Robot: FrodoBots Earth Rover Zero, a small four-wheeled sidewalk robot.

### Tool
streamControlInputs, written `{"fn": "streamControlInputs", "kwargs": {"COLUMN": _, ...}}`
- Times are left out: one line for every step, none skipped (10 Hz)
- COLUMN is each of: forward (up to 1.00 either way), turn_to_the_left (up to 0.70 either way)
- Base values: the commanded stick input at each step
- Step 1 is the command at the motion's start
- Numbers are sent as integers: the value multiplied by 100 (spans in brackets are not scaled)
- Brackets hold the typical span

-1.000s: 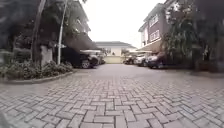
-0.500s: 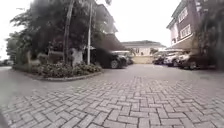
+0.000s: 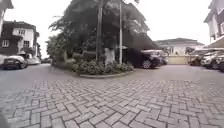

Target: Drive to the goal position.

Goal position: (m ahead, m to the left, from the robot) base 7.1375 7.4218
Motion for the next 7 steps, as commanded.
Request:
{"fn": "streamControlInputs", "kwargs": {"forward": 0, "turn_to_the_left": 70}}
{"fn": "streamControlInputs", "kwargs": {"forward": 0, "turn_to_the_left": 70}}
{"fn": "streamControlInputs", "kwargs": {"forward": 0, "turn_to_the_left": 70}}
{"fn": "streamControlInputs", "kwargs": {"forward": 0, "turn_to_the_left": 70}}
{"fn": "streamControlInputs", "kwargs": {"forward": 0, "turn_to_the_left": 38}}
{"fn": "streamControlInputs", "kwargs": {"forward": 10, "turn_to_the_left": 0}}
{"fn": "streamControlInputs", "kwargs": {"forward": 52, "turn_to_the_left": 0}}
